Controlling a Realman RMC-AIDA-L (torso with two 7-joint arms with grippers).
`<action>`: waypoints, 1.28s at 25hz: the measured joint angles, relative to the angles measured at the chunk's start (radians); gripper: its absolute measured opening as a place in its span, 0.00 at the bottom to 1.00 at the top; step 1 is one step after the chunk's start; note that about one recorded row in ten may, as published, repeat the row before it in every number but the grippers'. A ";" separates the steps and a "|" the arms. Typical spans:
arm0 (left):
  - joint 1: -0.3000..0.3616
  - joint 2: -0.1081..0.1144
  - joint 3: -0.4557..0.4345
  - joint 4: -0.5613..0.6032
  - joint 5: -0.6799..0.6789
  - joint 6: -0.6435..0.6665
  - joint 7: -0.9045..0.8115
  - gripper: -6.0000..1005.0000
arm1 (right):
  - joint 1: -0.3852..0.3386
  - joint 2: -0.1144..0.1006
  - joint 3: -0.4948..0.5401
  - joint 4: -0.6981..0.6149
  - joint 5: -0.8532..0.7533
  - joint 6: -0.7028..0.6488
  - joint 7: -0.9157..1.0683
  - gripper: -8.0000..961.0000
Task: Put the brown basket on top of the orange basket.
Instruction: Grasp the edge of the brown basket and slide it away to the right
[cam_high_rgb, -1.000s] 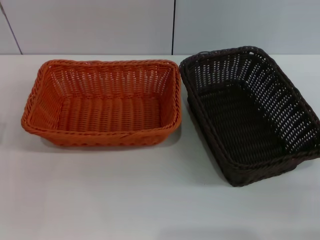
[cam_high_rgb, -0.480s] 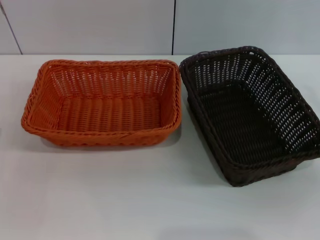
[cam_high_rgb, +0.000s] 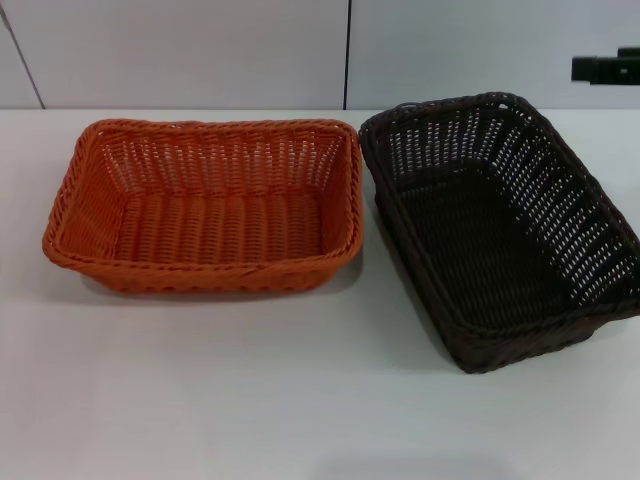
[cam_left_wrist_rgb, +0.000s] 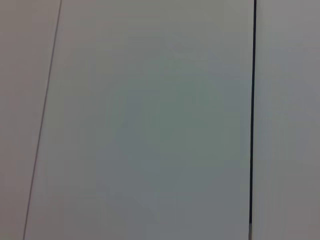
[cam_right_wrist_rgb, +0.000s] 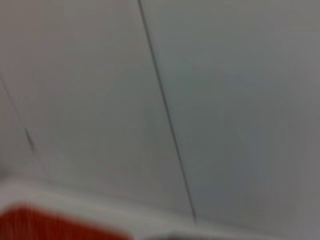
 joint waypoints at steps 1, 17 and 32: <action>-0.007 0.000 -0.002 0.010 -0.003 -0.010 0.000 0.79 | 0.054 -0.019 0.008 -0.025 -0.085 -0.097 0.085 0.79; -0.027 0.000 -0.005 0.024 -0.024 -0.037 -0.001 0.79 | 0.183 -0.059 -0.041 -0.134 -0.191 -0.627 -0.274 0.79; -0.036 -0.001 -0.003 0.034 -0.049 -0.062 -0.002 0.79 | 0.193 -0.024 -0.199 -0.139 -0.352 -0.726 -0.464 0.77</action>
